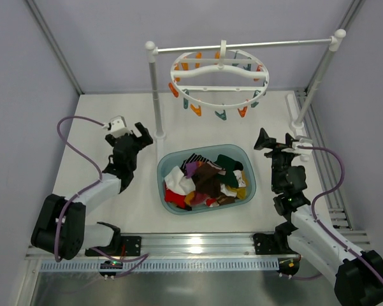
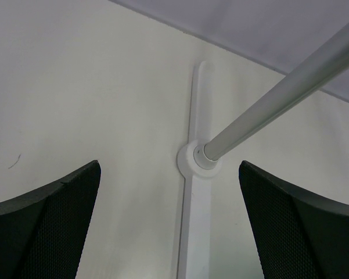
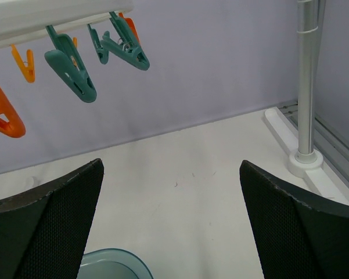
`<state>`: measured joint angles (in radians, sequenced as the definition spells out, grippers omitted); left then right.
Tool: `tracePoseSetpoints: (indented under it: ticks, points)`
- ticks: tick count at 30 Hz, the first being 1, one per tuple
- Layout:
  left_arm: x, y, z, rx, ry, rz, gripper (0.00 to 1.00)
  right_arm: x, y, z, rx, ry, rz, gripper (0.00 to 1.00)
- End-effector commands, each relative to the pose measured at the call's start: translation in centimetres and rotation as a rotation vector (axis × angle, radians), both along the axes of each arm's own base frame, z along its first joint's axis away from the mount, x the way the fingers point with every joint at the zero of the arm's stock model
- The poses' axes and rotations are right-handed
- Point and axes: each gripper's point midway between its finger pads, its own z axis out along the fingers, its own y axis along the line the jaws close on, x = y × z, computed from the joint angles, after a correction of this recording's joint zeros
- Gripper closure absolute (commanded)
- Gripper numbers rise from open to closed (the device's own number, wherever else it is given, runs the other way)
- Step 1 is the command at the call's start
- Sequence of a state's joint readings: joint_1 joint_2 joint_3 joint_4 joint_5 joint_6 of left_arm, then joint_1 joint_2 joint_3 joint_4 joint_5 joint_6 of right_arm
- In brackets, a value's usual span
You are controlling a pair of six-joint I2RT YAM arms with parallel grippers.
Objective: Remove the socks clipped to the hanger
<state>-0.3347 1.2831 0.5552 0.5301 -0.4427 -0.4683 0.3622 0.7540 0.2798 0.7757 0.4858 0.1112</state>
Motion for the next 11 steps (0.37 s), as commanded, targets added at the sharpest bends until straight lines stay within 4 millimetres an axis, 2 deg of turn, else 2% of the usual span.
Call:
tracePoseSetpoints:
  ticks: [1, 11]
  points:
    - [0.05, 0.03, 2.07, 0.012, -0.052, 0.002, 0.00, -0.27, -0.03, 0.87, 0.030, -0.037, 0.009, 0.02]
    - [-0.26, 0.28, 2.12, 0.012, -0.073, 0.017, 0.00, -0.29, -0.03, 0.89, 0.030, -0.038, 0.011, 0.02]
